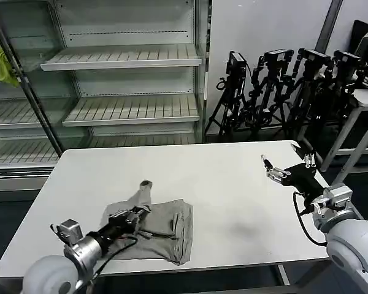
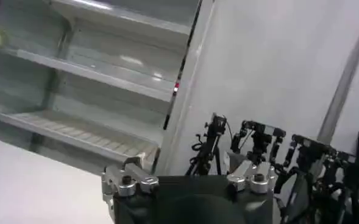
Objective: Fold and organize the clothes.
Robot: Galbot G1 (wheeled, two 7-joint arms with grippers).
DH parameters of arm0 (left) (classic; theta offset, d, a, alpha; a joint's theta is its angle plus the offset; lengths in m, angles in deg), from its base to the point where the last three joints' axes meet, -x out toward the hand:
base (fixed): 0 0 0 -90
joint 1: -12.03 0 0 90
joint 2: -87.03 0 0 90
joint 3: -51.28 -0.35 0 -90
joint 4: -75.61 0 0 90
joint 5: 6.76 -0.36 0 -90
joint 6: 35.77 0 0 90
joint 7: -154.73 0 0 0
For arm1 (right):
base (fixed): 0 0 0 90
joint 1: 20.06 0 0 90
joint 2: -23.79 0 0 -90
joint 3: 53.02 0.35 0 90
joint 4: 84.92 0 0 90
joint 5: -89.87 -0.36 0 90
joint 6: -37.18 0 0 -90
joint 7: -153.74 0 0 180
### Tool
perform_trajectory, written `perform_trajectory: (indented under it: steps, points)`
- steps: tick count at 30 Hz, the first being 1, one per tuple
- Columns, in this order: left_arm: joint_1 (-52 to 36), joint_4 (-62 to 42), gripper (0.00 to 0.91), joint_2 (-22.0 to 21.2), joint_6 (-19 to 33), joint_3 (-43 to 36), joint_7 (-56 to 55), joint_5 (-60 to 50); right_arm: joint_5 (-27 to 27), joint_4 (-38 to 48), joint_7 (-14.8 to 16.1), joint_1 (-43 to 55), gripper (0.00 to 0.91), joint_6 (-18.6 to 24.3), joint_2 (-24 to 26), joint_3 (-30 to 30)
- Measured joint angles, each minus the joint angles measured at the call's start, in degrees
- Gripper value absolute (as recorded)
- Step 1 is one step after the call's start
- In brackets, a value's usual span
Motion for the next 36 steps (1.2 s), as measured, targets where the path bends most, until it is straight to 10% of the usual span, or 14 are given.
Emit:
perform_trajectory:
  steps: [12, 14, 15, 36]
  points:
    - [0.32, 1.87, 0.060, -0.56, -0.10, -3.90, 0.11, -2.35, 1.00, 0.11, 0.61, -3.25, 0.907, 0.81, -1.31, 2.70]
    - [0.14, 1.71, 0.373, -0.88, 0.02, -4.43, 0.23, -2.86, 1.18, 0.04, 0.66, -3.67, 0.907, 0.83, -1.59, 2.84]
    - [0.02, 1.55, 0.907, -0.99, 0.10, -4.70, 0.23, -3.08, 1.25, -0.01, 0.66, -3.85, 0.907, 0.83, -1.69, 2.92]
    - [0.97, 3.63, 0.907, -1.04, 1.05, -4.88, 0.32, -4.52, 2.24, -1.33, 0.84, -7.27, 0.907, 0.86, -3.14, 4.94]
